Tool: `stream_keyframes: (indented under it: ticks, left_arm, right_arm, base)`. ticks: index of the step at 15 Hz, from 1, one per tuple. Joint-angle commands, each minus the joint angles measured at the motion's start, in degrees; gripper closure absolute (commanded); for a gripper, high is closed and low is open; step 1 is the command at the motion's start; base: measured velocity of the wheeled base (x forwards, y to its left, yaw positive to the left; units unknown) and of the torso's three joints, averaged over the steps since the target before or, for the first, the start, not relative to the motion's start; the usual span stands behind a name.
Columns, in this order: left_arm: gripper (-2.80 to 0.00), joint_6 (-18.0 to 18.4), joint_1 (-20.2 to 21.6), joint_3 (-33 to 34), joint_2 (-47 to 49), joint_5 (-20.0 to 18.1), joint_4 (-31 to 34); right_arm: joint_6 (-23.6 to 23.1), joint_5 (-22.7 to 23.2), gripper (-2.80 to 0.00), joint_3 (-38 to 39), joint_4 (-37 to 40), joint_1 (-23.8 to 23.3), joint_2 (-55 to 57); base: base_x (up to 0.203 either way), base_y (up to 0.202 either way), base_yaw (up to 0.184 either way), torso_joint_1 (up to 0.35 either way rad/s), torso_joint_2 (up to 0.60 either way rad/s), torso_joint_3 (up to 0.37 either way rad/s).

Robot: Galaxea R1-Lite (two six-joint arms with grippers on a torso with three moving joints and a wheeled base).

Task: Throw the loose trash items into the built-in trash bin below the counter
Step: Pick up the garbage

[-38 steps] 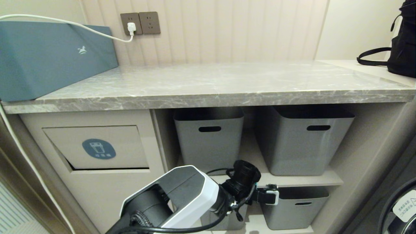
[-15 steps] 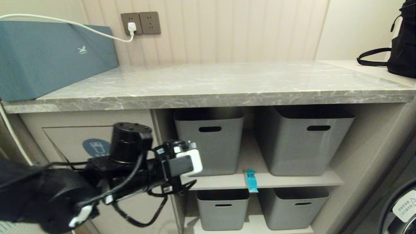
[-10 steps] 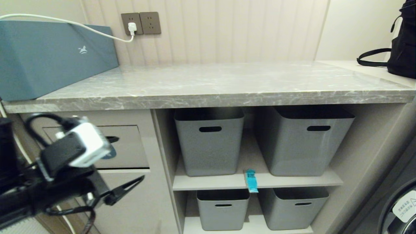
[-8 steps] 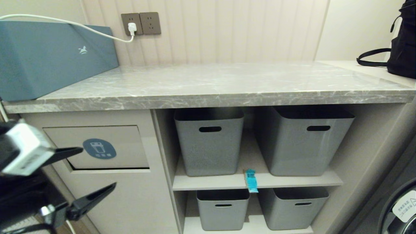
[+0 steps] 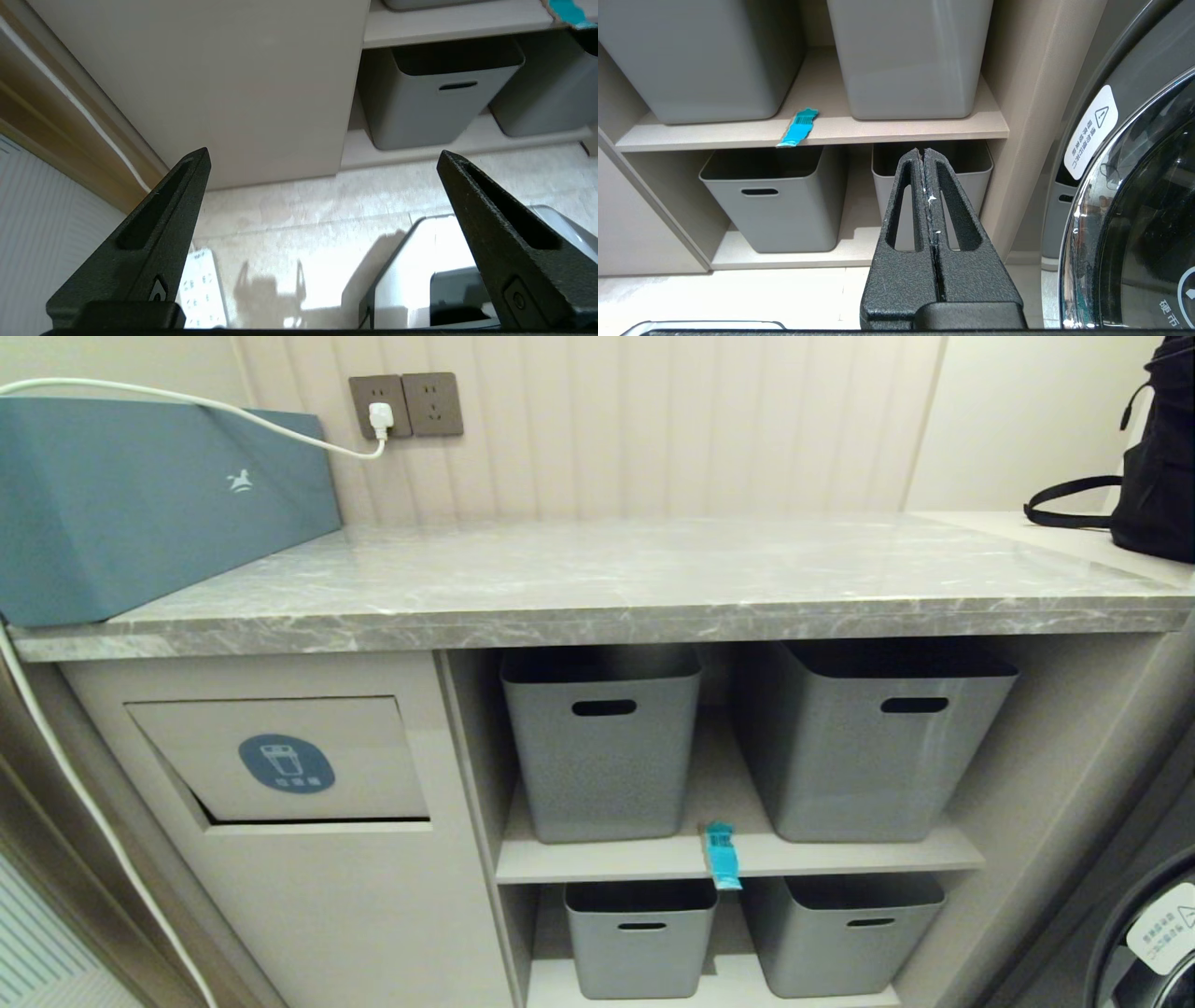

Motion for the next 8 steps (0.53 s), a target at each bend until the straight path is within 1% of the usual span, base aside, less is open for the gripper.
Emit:
stream_keyframes:
  ticks: [1,3,4,5,8]
  left_arm:
    - [-2.8,-0.33,0.35,2.77,-11.16,0.16,-0.54]
    - [-2.8,-2.3,0.87,3.15,-19.29,1.18,-1.05]
    - [-2.8,-4.06,0.98,3.26,-21.26,2.14,-1.19]
    - [-2.8,-6.63,1.1,3.38,-21.48,3.47,-1.34]
    - [-2.8,-6.82,1.08,3.41,-21.38,3.73,-1.38]
  right_arm:
    - [0.0,0.0,0.0,0.0,0.03,0.05,0.0]
    - [0.0,0.0,0.0,0.0,0.0,0.02,0.08]
    - [0.0,0.0,0.0,0.0,0.03,0.02,0.0]
    - [0.0,0.0,0.0,0.0,0.03,0.02,0.0]
    - [0.0,0.0,0.0,0.0,0.03,0.02,0.03]
  base:
    - [0.0,0.0,0.0,0.0,0.0,0.0]
    - [0.0,0.0,0.0,0.0,0.0,0.0]
    - [0.0,0.0,0.0,0.0,0.0,0.0]
    - [0.0,0.0,0.0,0.0,0.0,0.0]
    - [0.0,0.0,0.0,0.0,0.0,0.0]
